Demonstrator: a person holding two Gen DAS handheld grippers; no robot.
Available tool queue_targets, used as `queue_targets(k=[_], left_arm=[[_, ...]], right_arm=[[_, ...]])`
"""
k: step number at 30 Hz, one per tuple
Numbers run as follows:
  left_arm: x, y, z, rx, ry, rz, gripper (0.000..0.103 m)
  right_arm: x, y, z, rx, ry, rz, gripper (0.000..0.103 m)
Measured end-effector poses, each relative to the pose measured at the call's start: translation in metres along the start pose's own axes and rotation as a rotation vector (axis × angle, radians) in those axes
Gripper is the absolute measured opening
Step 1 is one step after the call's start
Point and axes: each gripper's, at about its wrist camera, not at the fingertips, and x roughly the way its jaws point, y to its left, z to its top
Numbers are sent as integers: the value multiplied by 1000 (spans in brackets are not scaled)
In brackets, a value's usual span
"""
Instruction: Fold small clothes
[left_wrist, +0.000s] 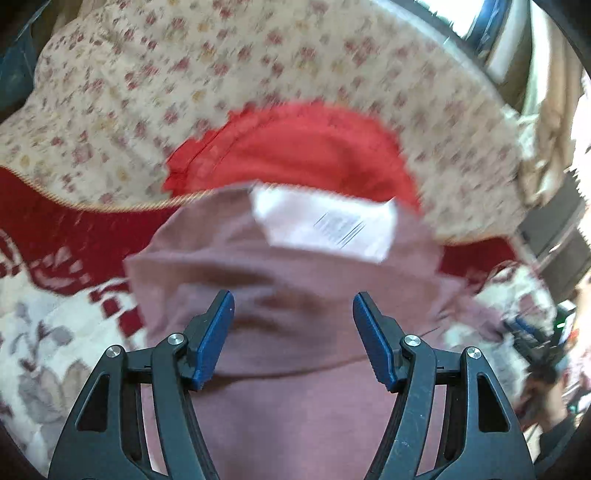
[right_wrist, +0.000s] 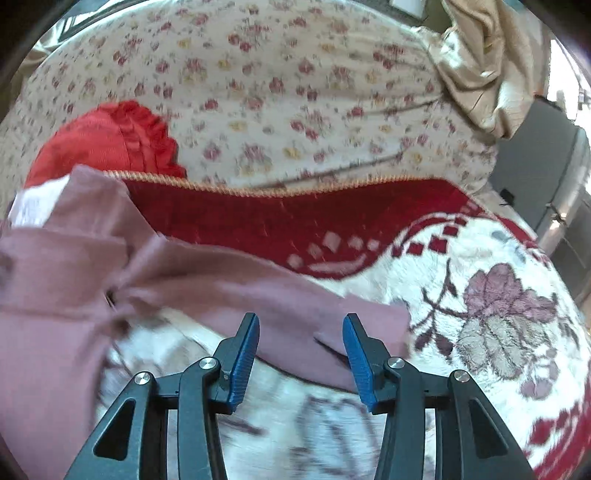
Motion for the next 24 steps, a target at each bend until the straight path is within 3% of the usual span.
queue_targets(k=[7, 9, 12, 16, 24], left_arm=[[1, -11, -2, 26, -6, -20, 67], [8, -12, -3, 21, 30, -41, 67], [25, -8, -6, -12, 106, -46, 67], [37, -2, -9, -58, 168, -38, 67], [39, -3, -11, -56, 176, -27, 67]], right_arm=[[51, -24, -8, -155, 75, 64, 42], [69, -25, -7, -172, 118, 99, 30], [87, -24, -13, -190, 176, 111, 27], [95, -26, -13, -200, 172, 99, 27], [95, -22, -7, -191, 166, 86, 26]])
